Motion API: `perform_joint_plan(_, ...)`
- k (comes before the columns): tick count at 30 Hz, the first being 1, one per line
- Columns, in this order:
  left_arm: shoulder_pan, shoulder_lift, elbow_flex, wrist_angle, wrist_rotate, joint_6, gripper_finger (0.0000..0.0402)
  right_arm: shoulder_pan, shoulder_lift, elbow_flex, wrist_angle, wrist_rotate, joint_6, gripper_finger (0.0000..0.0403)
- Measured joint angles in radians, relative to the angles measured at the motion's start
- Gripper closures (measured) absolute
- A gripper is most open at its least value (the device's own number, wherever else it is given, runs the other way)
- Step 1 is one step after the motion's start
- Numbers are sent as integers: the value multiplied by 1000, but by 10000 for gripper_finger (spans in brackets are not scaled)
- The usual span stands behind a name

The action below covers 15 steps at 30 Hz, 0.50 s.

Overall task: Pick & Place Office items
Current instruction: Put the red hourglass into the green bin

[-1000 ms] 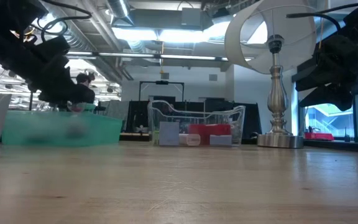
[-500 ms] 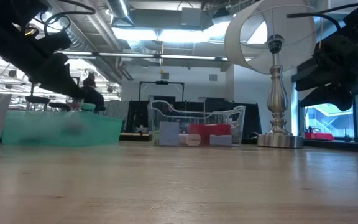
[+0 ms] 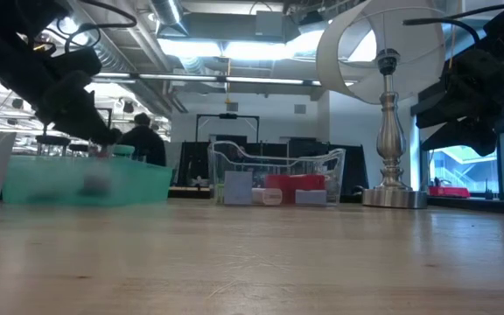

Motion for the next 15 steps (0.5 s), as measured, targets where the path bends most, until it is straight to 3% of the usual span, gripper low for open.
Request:
perform_joint_plan(7,0,17,0,2,12,-15,176,0,0,0,0,1,0,96)
perform_joint_plan(15,0,17,1,3,9,-13,129,0,0,0,0,3,0,96)
